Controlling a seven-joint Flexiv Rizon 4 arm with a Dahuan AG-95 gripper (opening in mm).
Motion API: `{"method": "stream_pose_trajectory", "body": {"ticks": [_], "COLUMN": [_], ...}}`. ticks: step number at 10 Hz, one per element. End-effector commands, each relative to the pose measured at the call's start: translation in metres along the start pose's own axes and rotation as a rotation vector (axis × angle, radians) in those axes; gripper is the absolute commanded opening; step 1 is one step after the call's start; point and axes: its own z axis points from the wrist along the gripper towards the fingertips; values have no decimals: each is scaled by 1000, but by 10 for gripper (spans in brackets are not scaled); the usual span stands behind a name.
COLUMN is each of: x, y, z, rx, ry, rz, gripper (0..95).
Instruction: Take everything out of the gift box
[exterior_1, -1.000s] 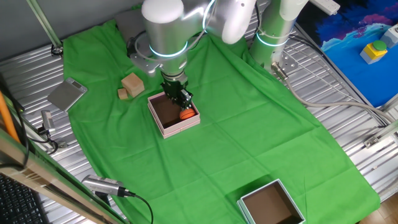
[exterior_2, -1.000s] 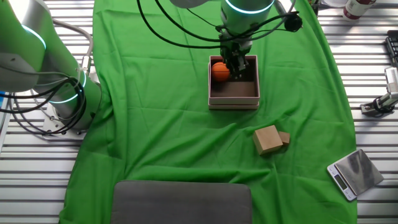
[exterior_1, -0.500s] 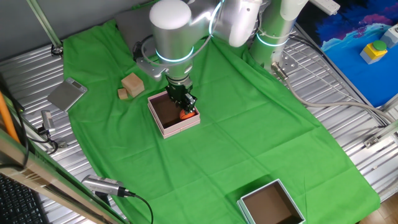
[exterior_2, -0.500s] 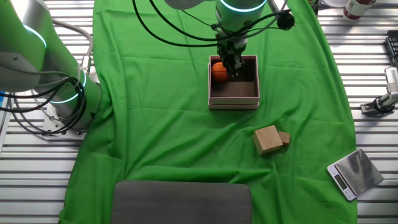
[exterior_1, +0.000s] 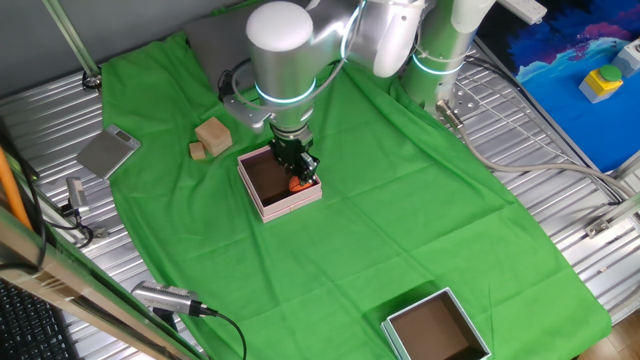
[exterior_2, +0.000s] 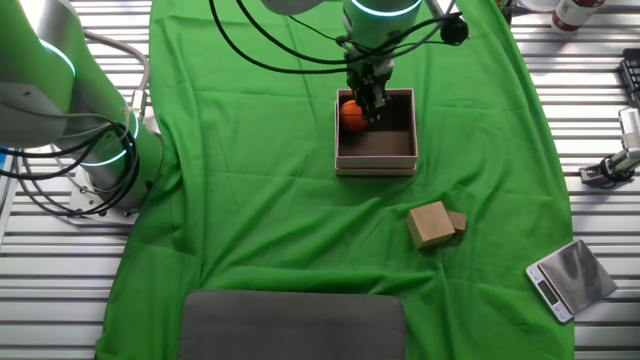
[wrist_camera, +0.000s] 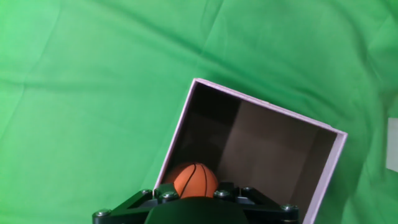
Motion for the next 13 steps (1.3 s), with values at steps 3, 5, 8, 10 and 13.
{"method": "stream_pose_trajectory", "body": {"ticks": [3, 5, 8, 10, 13], "x": [0, 0, 0, 0, 0], "y": [-1, -1, -1, -1, -1], "z": [0, 0, 0, 0, 0], "rx": [6, 8, 12, 13, 9], "ry": [4, 3, 1, 2, 3], "rz": [-8, -7, -3, -6, -8], "gripper": [380, 380, 380, 380, 380]}}
